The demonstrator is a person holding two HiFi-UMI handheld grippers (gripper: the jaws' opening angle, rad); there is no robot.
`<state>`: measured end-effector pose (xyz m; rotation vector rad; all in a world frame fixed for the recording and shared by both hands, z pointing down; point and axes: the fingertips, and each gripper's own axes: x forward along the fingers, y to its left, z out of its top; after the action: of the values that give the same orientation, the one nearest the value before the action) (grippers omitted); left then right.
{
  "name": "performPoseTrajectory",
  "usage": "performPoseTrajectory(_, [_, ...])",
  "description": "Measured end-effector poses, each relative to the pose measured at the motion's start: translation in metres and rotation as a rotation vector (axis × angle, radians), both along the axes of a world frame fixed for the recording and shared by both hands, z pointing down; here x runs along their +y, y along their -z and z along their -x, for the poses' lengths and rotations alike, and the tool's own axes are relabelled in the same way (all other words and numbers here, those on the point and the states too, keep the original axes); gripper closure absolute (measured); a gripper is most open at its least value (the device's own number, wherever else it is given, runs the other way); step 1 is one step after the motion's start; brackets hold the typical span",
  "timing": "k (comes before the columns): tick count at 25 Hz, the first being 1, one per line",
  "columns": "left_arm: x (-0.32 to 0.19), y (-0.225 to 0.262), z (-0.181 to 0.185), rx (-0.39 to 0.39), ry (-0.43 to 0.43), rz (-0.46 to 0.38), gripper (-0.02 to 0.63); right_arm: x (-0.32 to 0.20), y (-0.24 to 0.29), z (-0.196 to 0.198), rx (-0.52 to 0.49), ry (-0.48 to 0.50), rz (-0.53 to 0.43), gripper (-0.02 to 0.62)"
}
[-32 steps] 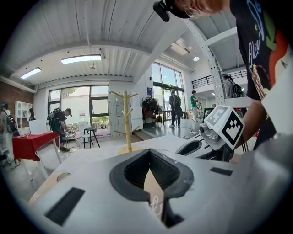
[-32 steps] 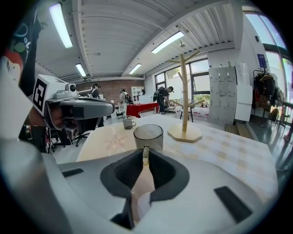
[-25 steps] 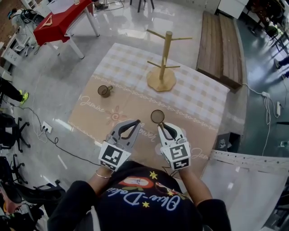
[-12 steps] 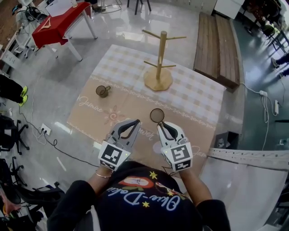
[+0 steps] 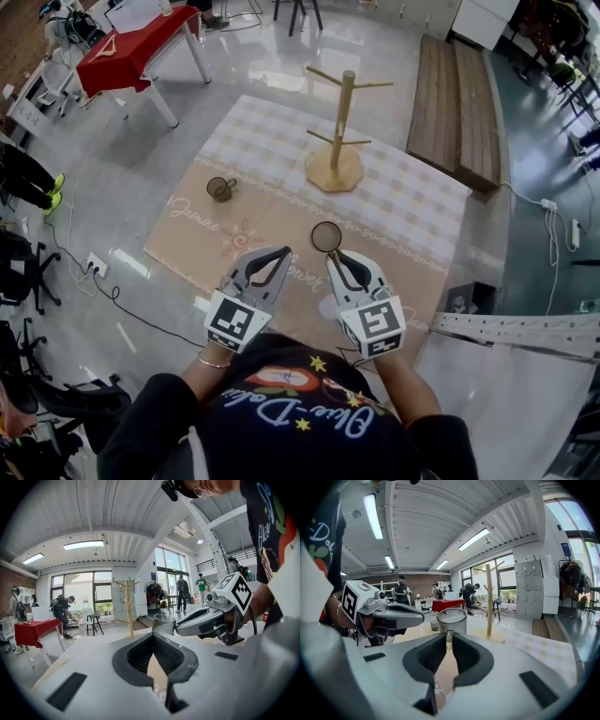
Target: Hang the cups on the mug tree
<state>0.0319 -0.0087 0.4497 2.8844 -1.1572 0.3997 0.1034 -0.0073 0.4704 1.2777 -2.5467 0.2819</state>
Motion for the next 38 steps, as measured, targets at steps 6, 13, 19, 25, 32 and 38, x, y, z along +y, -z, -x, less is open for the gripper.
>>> performPoseTrajectory(6, [-0.009,0.013,0.003,0.012,0.014,-0.018,0.598,-0.004,0.016,0.007,-0.032,0.021,-0.016,0.549])
performPoseTrajectory(13, [-0.019,0.021,0.003,0.005,-0.014,-0.026,0.598,-0.016,0.036,0.015,-0.073,0.028,-0.030,0.549])
performPoseTrajectory(19, [-0.033,0.022,0.010,0.012,-0.032,-0.004,0.598,-0.031,0.046,0.027,-0.110,0.019,-0.024,0.549])
performPoseTrajectory(25, [-0.049,0.028,0.015,0.008,-0.071,-0.006,0.598,-0.046,0.056,0.033,-0.137,-0.018,-0.026,0.549])
performPoseTrajectory(32, [-0.065,0.036,0.018,0.015,-0.112,-0.022,0.598,-0.063,0.065,0.045,-0.148,-0.034,-0.034,0.549])
performPoseTrajectory(38, [-0.082,0.043,0.027,0.032,-0.119,-0.025,0.598,-0.078,0.071,0.058,-0.166,-0.046,-0.030,0.549])
